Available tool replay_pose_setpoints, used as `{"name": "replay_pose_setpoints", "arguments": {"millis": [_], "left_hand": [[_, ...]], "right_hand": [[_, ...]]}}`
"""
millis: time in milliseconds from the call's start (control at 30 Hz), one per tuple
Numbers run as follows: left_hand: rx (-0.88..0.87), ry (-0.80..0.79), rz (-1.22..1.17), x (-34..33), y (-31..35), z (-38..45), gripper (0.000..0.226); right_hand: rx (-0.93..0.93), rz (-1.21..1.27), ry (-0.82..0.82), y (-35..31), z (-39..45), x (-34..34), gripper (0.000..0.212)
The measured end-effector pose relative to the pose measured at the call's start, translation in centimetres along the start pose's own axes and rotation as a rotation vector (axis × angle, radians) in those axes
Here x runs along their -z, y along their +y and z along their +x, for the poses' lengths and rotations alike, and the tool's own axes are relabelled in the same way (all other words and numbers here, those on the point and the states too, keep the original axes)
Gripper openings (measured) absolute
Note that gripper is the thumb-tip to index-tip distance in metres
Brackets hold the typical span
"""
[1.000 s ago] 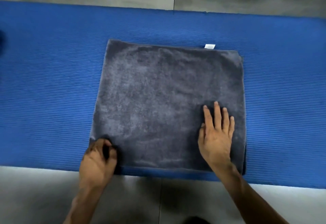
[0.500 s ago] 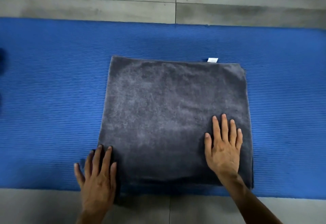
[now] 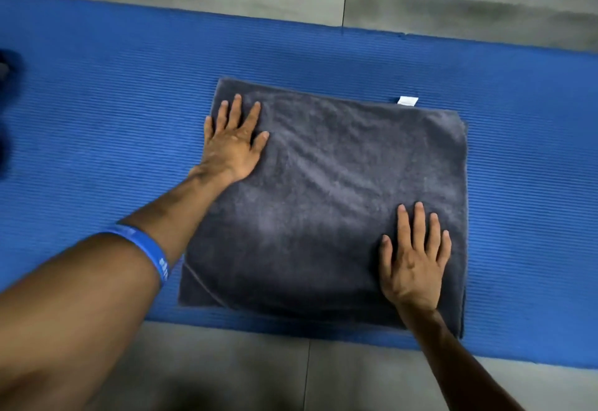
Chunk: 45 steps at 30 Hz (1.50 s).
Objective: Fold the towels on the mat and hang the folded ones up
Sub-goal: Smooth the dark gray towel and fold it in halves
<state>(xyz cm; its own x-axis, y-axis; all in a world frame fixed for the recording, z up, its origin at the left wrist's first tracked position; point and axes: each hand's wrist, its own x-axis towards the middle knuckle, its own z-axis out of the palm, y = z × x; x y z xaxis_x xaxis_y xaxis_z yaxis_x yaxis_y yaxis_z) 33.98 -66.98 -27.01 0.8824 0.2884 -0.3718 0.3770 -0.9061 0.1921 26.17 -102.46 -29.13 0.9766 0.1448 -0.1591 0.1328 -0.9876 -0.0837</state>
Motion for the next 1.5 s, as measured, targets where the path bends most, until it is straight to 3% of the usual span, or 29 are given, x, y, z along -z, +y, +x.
{"name": "replay_pose_setpoints", "arguments": {"millis": [133,300,467,633,833,933,1000,1100,1167,1233,1300,1400,1500], "left_hand": [[-0.076,0.189,-0.140,-3.5,-1.2,-8.1,0.055],[-0.192,0.122,-0.059,-9.1,-4.4,-19.5,0.054],[0.024,0.182,-0.206,-10.1,-7.6,-25.5,0.056],[0.218,0.304,-0.406,-8.5,-8.0,-25.7,0.050],[0.235,0.258,-0.817,-6.7,-7.7,-26.0,0.037],[0.268,0.185,-0.830,-6.7,-8.6,-25.6,0.036],[0.315,0.140,-0.850,-6.6,-9.1,-25.3,0.028],[0.331,0.056,-0.912,-6.6,-9.0,-25.3,0.012],[0.348,0.048,-0.926,-6.4,-8.7,-25.6,0.013],[0.356,0.077,-0.938,-6.0,-8.4,-25.7,0.017],[0.373,0.084,-0.964,-5.3,-8.4,-25.6,0.017],[0.395,-0.032,-1.093,-4.2,-8.8,-25.8,0.019],[0.387,-0.137,-1.112,-3.6,-10.0,-26.6,0.022]], "right_hand": [[-0.007,-0.007,0.003,-0.1,0.0,0.0,0.063],[0.001,-0.006,0.010,-0.1,-0.1,0.2,0.062],[0.006,0.004,-0.009,0.0,-0.3,0.1,0.063],[0.003,0.110,-0.036,0.0,-0.4,0.7,0.067],[-0.147,0.161,-0.030,1.7,-6.1,1.2,0.061],[-0.347,0.282,-0.025,3.8,-9.7,1.4,0.065],[-0.340,0.346,0.032,4.8,-11.1,2.1,0.063],[-0.498,0.746,0.017,5.4,-11.3,3.3,0.063],[-0.735,1.065,-0.060,5.4,-10.6,4.2,0.047],[-0.840,1.234,-0.083,5.9,-9.9,4.8,0.024],[-0.857,1.350,-0.114,6.4,-9.5,5.4,0.018],[-0.780,1.484,-0.245,7.6,-9.5,6.2,0.015],[-0.702,1.473,-0.406,9.5,-10.4,6.8,0.038]]}}
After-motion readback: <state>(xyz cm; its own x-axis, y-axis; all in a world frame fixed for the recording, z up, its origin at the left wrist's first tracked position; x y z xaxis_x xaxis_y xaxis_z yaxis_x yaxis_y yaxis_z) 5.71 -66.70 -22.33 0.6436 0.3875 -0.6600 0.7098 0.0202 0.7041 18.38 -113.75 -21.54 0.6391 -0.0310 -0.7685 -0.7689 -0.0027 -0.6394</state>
